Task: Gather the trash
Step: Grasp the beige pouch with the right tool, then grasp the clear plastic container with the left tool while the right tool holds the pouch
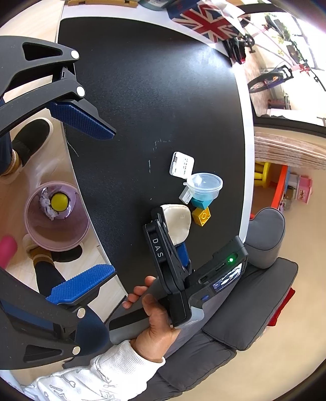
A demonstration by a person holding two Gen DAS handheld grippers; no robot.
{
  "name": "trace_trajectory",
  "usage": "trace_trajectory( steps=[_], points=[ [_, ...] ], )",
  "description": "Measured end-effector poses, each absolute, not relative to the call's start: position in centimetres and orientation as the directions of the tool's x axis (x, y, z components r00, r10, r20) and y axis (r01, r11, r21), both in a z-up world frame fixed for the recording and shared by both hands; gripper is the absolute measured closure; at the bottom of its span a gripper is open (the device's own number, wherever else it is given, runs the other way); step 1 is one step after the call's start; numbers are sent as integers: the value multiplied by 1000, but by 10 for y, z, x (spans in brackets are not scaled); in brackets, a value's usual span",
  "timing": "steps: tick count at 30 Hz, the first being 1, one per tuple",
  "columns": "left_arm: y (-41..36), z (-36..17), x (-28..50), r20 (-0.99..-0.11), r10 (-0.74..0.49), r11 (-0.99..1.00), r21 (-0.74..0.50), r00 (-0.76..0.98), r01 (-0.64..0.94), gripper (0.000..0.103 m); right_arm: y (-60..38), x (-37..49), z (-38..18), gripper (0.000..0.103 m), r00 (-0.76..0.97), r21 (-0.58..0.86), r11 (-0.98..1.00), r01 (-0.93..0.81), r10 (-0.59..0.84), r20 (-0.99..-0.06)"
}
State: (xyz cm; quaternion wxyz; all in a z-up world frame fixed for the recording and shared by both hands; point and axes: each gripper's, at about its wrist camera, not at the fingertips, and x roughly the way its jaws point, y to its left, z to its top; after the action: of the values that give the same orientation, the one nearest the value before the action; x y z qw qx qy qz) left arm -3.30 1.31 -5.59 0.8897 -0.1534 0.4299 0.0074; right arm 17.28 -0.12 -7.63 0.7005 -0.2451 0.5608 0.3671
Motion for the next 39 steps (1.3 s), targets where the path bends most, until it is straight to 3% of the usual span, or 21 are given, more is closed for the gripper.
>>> trace_trajectory(
  steps=[11,39],
  points=[
    [15,-57,-29,-767,-121,952,-268,630,-144,7,-4,170,-72,13,147,41,612,-790,254,-956],
    [41,-46,77,-780,-53,968,-193,623,-159,7,-78,167,-11,13,187,102,636,-765,372,-909]
  ],
)
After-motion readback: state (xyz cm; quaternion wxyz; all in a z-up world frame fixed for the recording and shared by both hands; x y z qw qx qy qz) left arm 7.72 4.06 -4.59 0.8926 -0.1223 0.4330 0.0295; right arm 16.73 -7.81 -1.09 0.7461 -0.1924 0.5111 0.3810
